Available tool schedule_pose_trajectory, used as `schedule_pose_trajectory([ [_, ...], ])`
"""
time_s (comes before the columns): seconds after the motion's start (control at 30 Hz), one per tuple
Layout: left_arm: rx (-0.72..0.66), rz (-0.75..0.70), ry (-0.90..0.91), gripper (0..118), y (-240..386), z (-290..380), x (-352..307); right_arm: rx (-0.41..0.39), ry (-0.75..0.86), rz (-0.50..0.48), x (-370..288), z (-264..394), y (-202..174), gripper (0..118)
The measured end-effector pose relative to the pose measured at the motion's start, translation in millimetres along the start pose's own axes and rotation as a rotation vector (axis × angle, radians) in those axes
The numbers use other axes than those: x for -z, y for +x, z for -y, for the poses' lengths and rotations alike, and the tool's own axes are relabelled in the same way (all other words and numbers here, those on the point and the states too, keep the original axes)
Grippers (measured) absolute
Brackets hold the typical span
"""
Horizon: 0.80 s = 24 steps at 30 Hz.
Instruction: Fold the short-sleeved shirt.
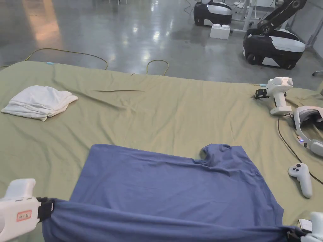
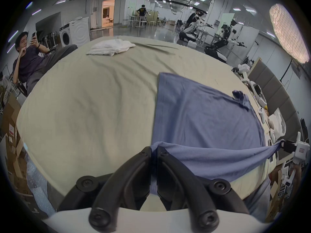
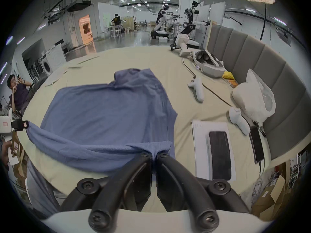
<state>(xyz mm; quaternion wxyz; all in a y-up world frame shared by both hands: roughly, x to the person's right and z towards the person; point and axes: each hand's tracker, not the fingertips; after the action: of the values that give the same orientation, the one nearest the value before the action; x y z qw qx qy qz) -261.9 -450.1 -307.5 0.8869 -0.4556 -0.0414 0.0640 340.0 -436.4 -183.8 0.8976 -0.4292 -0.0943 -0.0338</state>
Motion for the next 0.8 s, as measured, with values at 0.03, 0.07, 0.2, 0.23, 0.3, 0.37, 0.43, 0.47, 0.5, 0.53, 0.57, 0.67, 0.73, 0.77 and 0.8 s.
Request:
schedule_pose_trajectory([
  [0.03, 0.002, 0.000, 0.003, 7, 2, -10, 8, 0.001, -0.001, -0.001, 11, -8, 0, 4],
  [0.07, 0.006, 0.000, 0.007, 7, 4, -19, 15, 0.008, 0.002, 0.005, 21, -16, -2, 4],
  [0.2, 0.063, -0.017, 0.011, 7, 18, -49, 48, 0.002, -0.039, 0.028, 67, -36, -4, 4],
  [0.23, 0.075, -0.020, 0.004, 7, 23, -54, 56, 0.002, -0.051, 0.035, 77, -38, -5, 4],
  [0.3, 0.098, -0.031, -0.017, 7, 30, -61, 71, 0.005, -0.070, 0.040, 92, -40, -6, 4],
  [0.37, 0.112, -0.045, -0.044, 7, 33, -65, 84, 0.002, -0.089, 0.042, 103, -40, -8, 4],
  [0.43, 0.130, -0.060, -0.082, 7, 34, -64, 97, 0.002, -0.104, 0.047, 113, -40, -10, 6],
  [0.47, 0.130, -0.075, -0.098, 8, 35, -64, 102, 0.001, -0.110, 0.049, 113, -39, -11, 9],
  [0.5, 0.132, -0.079, -0.109, 12, 30, -63, 113, 0.002, -0.114, 0.052, 114, -39, -12, 19],
  [0.53, 0.131, -0.079, -0.118, 19, 29, -62, 116, 0.006, -0.118, 0.059, 114, -39, -12, 35],
  [0.57, 0.132, -0.078, -0.119, 31, 29, -61, 115, 0.015, -0.113, 0.069, 111, -40, -13, 49],
  [0.67, 0.112, -0.023, -0.077, 44, 29, -60, 99, 0.036, -0.018, 0.056, 95, -44, -14, 54],
  [0.73, 0.107, 0.000, -0.019, 45, 35, -62, 87, 0.029, 0.068, 0.061, 78, -50, -22, 57],
  [0.77, 0.115, 0.016, 0.015, 45, 39, -62, 78, 0.027, 0.110, 0.048, 72, -53, -25, 57],
  [0.8, 0.127, 0.035, 0.050, 45, 45, -63, 70, 0.024, 0.154, 0.035, 64, -58, -31, 57],
])
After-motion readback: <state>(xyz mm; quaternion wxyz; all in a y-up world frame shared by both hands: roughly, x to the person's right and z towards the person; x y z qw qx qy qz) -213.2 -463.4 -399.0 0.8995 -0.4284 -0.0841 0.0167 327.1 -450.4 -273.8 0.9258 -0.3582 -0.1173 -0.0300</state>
